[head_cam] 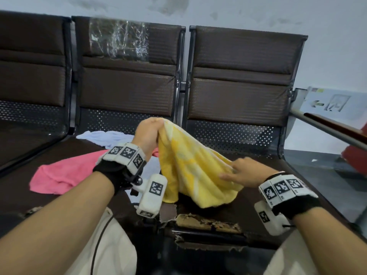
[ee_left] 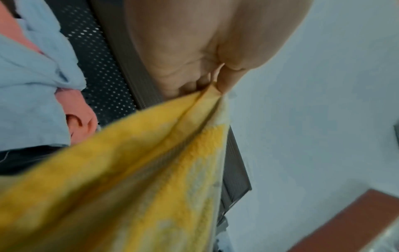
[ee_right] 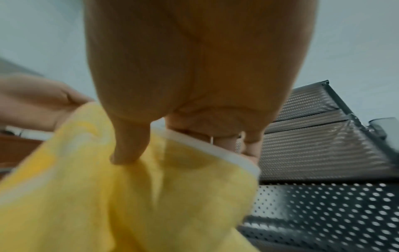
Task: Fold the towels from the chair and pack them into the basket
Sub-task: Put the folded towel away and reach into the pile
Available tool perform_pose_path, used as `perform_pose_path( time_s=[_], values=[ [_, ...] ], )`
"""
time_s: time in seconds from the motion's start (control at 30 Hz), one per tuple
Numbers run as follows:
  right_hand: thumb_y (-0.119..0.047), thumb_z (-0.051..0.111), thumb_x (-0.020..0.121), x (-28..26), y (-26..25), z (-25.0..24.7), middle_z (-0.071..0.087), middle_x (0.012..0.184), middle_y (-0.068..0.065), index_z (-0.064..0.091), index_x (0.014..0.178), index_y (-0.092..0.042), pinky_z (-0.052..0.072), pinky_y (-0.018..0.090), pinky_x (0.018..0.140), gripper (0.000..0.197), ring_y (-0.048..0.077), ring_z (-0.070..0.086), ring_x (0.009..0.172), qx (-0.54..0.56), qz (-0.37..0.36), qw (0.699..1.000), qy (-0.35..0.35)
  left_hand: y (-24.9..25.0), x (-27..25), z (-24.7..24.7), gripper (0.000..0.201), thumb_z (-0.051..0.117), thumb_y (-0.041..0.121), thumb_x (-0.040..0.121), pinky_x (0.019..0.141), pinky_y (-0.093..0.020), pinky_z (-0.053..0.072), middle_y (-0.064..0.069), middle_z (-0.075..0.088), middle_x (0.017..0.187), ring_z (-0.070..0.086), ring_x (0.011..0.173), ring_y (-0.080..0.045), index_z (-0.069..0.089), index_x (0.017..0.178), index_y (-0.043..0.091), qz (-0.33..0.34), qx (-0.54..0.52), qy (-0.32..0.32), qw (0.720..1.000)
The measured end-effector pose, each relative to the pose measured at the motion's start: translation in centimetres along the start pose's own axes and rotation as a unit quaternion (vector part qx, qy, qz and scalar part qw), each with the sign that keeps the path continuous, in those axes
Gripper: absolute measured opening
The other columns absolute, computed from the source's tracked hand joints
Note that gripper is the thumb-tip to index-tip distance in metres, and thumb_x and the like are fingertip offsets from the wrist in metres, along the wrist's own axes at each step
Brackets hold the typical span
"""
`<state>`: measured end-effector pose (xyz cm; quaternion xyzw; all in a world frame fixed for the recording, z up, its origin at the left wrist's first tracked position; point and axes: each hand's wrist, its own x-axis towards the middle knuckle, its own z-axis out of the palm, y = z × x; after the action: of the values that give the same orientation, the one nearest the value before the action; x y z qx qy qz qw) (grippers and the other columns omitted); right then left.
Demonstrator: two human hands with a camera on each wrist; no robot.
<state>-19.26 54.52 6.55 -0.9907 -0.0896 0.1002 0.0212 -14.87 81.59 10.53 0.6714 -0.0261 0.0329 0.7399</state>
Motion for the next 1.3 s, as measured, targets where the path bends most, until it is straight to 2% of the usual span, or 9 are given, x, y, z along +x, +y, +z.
perform_pose_path(
  time_s=[0.1, 0.2, 0.37, 0.53, 0.7, 0.8, 0.93, 1.07, 1.3],
  values=[
    [-0.072, 0.041, 0.085, -1.3, 0.8, 1.1, 0.058, 0.084, 0.001, 0.058, 0.084, -0.014, 0.043, 0.032, 0.071, 0.061, 0.02, 0.055, 0.082, -0.043, 0.044, 0.995, -0.082, 0.3, 0.0, -1.3, 0.011, 0.049, 0.009, 0.085, 0.062, -0.027, 0.039, -0.009, 0.051, 0.068, 0.047, 0.069, -0.023, 0.059, 0.082, 0.006, -0.049, -0.051, 0.039, 0.997],
    [-0.058, 0.048, 0.09, -2.2, 1.7, 1.2, 0.06, 0.095, 0.002, 0.055, 0.1, -0.017, 0.044, 0.031, 0.075, 0.043, 0.021, 0.057, 0.09, 0.006, 0.06, 0.997, -0.049, -0.1, -0.2, -1.6, 0.007, 0.048, 0.006, 0.08, 0.06, -0.031, 0.031, -0.009, 0.042, 0.07, 0.039, 0.07, -0.022, 0.053, 0.084, 0.008, -0.051, -0.006, 0.054, 0.997],
    [-0.027, 0.066, 0.088, -3.4, 2.4, 0.4, 0.065, 0.097, 0.004, 0.05, 0.105, -0.031, 0.047, 0.019, 0.046, 0.023, 0.012, 0.062, 0.057, 0.155, 0.085, 0.982, 0.065, -0.3, -0.4, -2.1, 0.03, 0.041, 0.003, 0.079, 0.058, -0.036, 0.029, -0.003, 0.038, 0.059, 0.033, 0.058, -0.019, 0.042, 0.051, 0.015, -0.015, 0.101, 0.065, 0.993],
    [-0.023, 0.073, 0.082, -4.0, 1.7, 0.2, 0.059, 0.088, -0.004, 0.076, 0.09, -0.022, 0.054, 0.033, 0.071, 0.009, 0.015, 0.062, 0.078, 0.105, 0.08, 0.978, 0.159, -1.5, -0.3, -3.1, 0.027, 0.035, 0.014, 0.093, 0.099, -0.035, 0.04, -0.002, 0.056, 0.112, 0.051, 0.108, -0.02, 0.061, 0.102, 0.016, 0.032, 0.238, 0.085, 0.967],
    [-0.025, 0.075, 0.078, -4.1, 1.0, 0.1, 0.045, 0.094, -0.006, 0.077, 0.09, -0.017, 0.041, 0.029, 0.077, 0.014, 0.015, 0.044, 0.087, 0.02, 0.0, 0.956, 0.292, -2.2, 0.1, -4.0, 0.025, 0.038, 0.012, 0.093, 0.076, -0.028, 0.037, -0.009, 0.061, 0.109, 0.055, 0.095, -0.025, 0.059, 0.107, 0.011, 0.071, 0.321, 0.113, 0.938],
    [-0.037, 0.077, 0.075, -3.7, 1.1, 0.2, 0.051, 0.11, -0.005, 0.078, 0.086, -0.022, 0.035, 0.029, 0.091, 0.019, 0.019, 0.037, 0.101, -0.024, -0.003, 0.959, 0.283, -2.6, 0.0, -4.1, 0.023, 0.037, 0.011, 0.095, 0.07, -0.031, 0.036, -0.014, 0.061, 0.097, 0.055, 0.085, -0.028, 0.056, 0.108, 0.008, 0.089, 0.358, 0.118, 0.922],
    [-0.034, 0.066, 0.086, -2.9, 1.2, 0.7, 0.051, 0.097, -0.007, 0.061, 0.08, -0.022, 0.041, 0.039, 0.089, 0.014, 0.018, 0.048, 0.098, 0.059, 0.058, 0.967, 0.241, -2.9, -0.2, -4.0, 0.03, 0.034, 0.016, 0.1, 0.088, -0.039, 0.043, -0.017, 0.061, 0.115, 0.055, 0.107, -0.035, 0.051, 0.123, 0.008, 0.117, 0.424, 0.082, 0.894],
    [-0.025, 0.061, 0.089, -2.7, 1.6, -0.4, 0.059, 0.076, 0.002, 0.056, 0.079, -0.014, 0.039, 0.031, 0.065, 0.015, 0.023, 0.057, 0.076, 0.212, 0.129, 0.92, 0.304, -2.3, -0.6, -3.2, 0.026, 0.039, 0.012, 0.098, 0.089, -0.038, 0.044, -0.014, 0.063, 0.116, 0.054, 0.109, -0.032, 0.058, 0.115, 0.011, 0.129, 0.422, 0.075, 0.894],
    [-0.024, 0.067, 0.085, -4.6, 3.3, -6.6, 0.06, 0.081, -0.008, 0.063, 0.08, -0.026, 0.035, 0.021, 0.072, 0.007, 0.014, 0.054, 0.082, 0.374, 0.184, 0.771, 0.482, 3.7, -0.9, -0.6, 0.017, 0.047, 0.01, 0.089, 0.073, -0.026, 0.036, -0.007, 0.064, 0.101, 0.055, 0.092, -0.022, 0.063, 0.094, 0.013, 0.168, 0.267, 0.106, 0.943]
  ],
)
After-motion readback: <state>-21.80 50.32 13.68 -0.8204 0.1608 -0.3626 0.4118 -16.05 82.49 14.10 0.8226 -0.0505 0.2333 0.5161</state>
